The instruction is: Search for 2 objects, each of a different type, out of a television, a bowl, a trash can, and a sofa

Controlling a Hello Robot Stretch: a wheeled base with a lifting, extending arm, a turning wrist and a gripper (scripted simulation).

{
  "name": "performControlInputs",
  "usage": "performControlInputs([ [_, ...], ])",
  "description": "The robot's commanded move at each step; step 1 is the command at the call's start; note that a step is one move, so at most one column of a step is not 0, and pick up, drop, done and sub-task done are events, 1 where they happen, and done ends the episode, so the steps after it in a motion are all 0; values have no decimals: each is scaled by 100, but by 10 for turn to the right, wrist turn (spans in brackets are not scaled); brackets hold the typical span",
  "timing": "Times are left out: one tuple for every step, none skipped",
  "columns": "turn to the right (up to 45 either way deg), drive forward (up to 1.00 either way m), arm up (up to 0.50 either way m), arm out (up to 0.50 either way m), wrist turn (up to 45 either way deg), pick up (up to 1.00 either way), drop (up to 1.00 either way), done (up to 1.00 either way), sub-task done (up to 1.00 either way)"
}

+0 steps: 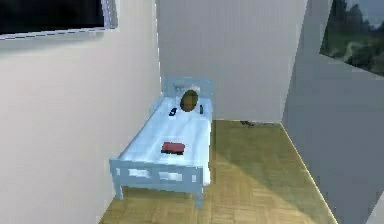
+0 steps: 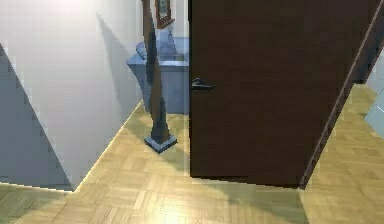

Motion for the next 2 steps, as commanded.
performControlInputs([
  [-360,0,0,0,0,0,0,0,0],
  [0,0,0,0,0,0,0,100,0],
])
